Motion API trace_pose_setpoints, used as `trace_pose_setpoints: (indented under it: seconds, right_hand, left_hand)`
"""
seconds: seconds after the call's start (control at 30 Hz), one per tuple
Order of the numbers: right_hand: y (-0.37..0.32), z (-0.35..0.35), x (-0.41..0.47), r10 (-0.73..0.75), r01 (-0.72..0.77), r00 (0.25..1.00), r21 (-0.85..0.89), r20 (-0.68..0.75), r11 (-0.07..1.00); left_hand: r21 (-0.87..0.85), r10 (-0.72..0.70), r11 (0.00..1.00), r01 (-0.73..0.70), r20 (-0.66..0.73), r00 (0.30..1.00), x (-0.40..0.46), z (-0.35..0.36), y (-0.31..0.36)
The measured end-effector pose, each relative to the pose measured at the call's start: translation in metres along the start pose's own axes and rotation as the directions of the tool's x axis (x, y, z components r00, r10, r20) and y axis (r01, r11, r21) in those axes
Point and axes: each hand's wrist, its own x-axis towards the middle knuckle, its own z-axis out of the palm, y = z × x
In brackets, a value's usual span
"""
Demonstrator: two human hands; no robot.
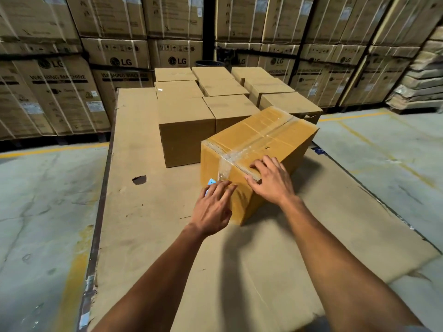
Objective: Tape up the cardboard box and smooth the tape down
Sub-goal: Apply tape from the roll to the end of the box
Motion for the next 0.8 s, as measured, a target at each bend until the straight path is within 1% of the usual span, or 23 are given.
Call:
trace_pose_setpoints:
  seconds: [0.1,0.17,0.33,0.5,0.63,0.73,0.8]
  right_hand:
    - [0.015,-0.007,-0.021,0.009,-0.009,1.000,-0.026,-0.001,1.000]
    - [0.020,-0.009,-0.031,-0.008,0.007,1.000,-0.062,-0.027,0.998]
    - [0.018,0.000,-0.044,-0.024,0.012,0.995,-0.121,-0.099,0.993]
    - [-0.001,0.007,-0.037,-0.053,0.048,0.998,-0.155,-0.026,0.987]
    - [-0.015,0.015,-0.027,0.025,-0.011,0.998,-0.208,0.066,0.978]
    - [-0.021,0.018,-0.018,0.078,-0.064,0.996,-0.253,0.048,0.965]
    - [-0.023,0.017,-0.009,0.081,-0.069,0.996,-0.292,0.030,0.954]
  left_hand:
    - [0.042,-0.001,0.999,-0.001,0.065,0.998,0.002,0.008,-0.002]
    - [0.059,-0.003,0.998,-0.003,0.104,0.995,0.003,0.014,0.002]
    - [0.058,-0.035,0.998,0.028,0.125,0.992,-0.002,0.034,0.018]
    - [0.051,-0.078,0.996,0.071,0.160,0.984,-0.007,0.048,0.015]
    - [0.007,-0.099,0.995,0.100,0.175,0.979,-0.007,0.058,0.012]
    - [-0.060,-0.118,0.990,0.129,0.165,0.979,-0.006,0.066,0.007]
    - [-0.098,-0.117,0.986,0.133,0.159,0.980,-0.004,0.070,0.003]
